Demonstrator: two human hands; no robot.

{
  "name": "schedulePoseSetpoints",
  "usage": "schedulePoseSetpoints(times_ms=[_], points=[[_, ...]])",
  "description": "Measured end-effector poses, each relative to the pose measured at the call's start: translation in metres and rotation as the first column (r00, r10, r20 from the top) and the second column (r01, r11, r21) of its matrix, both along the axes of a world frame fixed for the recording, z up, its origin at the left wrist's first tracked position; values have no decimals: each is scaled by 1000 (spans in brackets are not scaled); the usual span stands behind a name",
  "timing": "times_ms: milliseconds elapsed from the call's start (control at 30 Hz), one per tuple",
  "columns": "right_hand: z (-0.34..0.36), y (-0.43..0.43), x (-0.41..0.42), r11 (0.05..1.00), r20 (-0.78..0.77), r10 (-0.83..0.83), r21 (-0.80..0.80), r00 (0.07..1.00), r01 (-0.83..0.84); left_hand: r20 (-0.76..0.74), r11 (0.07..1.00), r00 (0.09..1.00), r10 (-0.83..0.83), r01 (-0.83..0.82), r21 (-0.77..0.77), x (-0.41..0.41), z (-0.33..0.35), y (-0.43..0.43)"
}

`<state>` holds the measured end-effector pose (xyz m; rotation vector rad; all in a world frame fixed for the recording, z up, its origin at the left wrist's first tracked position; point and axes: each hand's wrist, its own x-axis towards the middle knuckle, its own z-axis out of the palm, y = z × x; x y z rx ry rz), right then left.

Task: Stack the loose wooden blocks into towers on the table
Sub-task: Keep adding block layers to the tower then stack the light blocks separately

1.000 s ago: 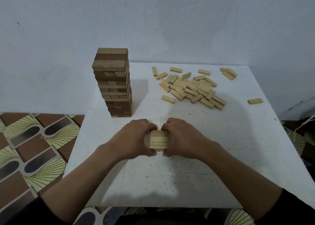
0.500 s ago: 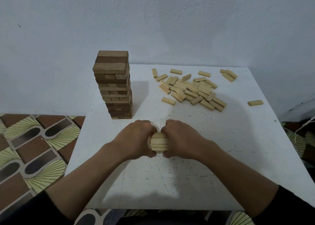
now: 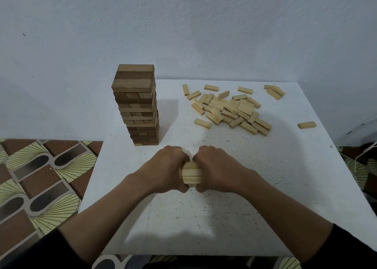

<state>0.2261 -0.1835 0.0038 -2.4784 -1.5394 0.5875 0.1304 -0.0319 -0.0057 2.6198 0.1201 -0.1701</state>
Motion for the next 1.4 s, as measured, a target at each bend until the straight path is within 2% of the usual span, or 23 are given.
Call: schedulePoseSetpoints(times_ms=[733, 900, 1167, 1400], points=[[-4, -17, 18, 1000, -18, -6, -10, 1000, 6, 23, 999, 1000, -10, 11, -41, 15, -2, -13], [0, -46, 49, 997, -44, -59, -45, 997, 57, 50, 998, 997, -54, 56, -42, 49, -3, -40], [8, -110, 109, 982, -30, -177, -74, 984, 175, 14, 991, 992, -129, 128, 42, 125, -2, -105], [11, -149, 148, 971, -15, -218, -99, 976, 216, 74, 990, 988, -137, 138, -5, 168, -7, -145]])
